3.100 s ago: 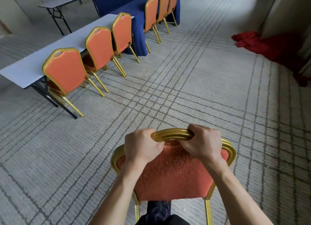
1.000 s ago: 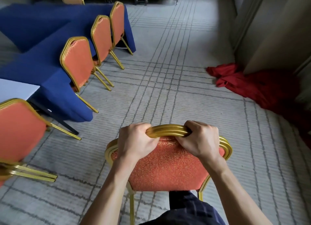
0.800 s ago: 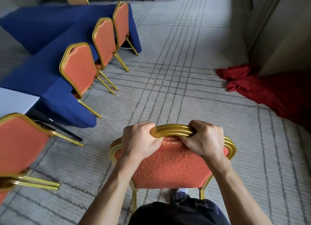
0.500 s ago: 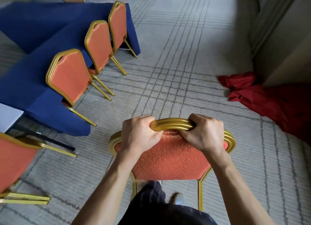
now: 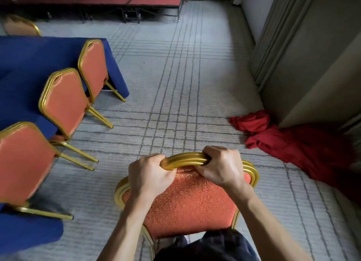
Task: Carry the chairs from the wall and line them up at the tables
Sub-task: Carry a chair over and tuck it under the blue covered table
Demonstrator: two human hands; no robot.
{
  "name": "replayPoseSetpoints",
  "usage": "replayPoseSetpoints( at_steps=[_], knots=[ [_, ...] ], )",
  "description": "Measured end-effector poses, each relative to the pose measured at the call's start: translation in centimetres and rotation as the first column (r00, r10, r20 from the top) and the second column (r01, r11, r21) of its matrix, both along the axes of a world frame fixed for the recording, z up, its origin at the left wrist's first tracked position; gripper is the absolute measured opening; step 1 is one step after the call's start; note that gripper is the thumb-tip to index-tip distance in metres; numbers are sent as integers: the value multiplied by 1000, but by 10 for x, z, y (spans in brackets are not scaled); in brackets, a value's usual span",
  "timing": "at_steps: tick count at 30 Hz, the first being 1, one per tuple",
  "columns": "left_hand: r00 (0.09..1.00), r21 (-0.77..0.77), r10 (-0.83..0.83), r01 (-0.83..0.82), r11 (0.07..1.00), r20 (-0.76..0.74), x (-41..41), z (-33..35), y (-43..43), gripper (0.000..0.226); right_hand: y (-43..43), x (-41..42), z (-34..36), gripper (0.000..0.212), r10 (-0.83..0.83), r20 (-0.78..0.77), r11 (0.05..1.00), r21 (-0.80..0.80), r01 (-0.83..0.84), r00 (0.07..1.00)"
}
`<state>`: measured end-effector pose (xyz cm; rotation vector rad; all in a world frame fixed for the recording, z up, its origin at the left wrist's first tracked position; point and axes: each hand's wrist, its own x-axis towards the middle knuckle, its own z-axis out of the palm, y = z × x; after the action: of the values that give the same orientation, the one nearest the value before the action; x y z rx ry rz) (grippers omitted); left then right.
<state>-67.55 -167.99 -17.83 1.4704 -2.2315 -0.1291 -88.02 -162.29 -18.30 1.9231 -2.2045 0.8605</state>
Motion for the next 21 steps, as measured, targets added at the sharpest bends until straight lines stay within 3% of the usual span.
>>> replayPoseSetpoints(
  at_steps=[11,21],
  knots=[
    [998,-33,-39,40,999,47,-91,-4,-251,39,-241,-90,-17,36,-53,36,999,2,53,998],
    [996,-68,58,-53,996,71,-191,10,-475,39,-490,-194,-4,30,67,57,998,6,-68,996]
  ],
)
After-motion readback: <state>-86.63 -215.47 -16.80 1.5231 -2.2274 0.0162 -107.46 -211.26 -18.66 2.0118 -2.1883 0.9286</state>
